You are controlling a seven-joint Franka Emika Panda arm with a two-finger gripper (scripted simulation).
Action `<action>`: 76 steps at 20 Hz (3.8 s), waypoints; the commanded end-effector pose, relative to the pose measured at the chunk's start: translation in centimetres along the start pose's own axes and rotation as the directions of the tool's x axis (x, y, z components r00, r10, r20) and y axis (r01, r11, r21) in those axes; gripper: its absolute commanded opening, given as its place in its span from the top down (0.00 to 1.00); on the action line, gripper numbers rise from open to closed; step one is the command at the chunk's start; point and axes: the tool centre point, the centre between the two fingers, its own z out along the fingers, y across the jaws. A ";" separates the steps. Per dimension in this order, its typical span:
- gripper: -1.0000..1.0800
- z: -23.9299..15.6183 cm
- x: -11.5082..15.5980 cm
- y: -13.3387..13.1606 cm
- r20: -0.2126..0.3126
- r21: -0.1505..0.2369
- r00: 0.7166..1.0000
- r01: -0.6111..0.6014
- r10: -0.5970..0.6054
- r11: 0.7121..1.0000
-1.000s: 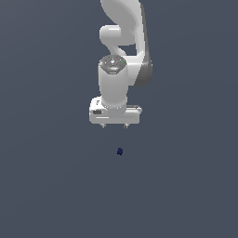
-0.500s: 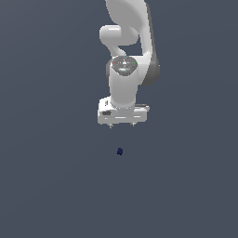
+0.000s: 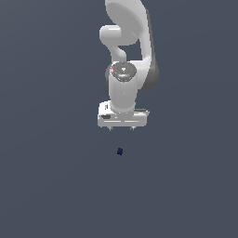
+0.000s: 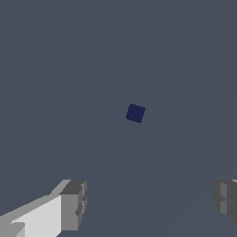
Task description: Pick up the object and move it to a goal position.
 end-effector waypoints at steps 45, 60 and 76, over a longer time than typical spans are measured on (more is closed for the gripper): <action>1.00 13.6 5.5 0.8 -0.025 0.007 0.955 -0.296 0.296 0.955; 1.00 11.5 5.5 0.3 -0.025 0.007 0.955 -0.296 0.296 0.955; 1.00 -4.0 6.3 -3.7 -0.025 0.007 0.955 -0.297 0.297 0.955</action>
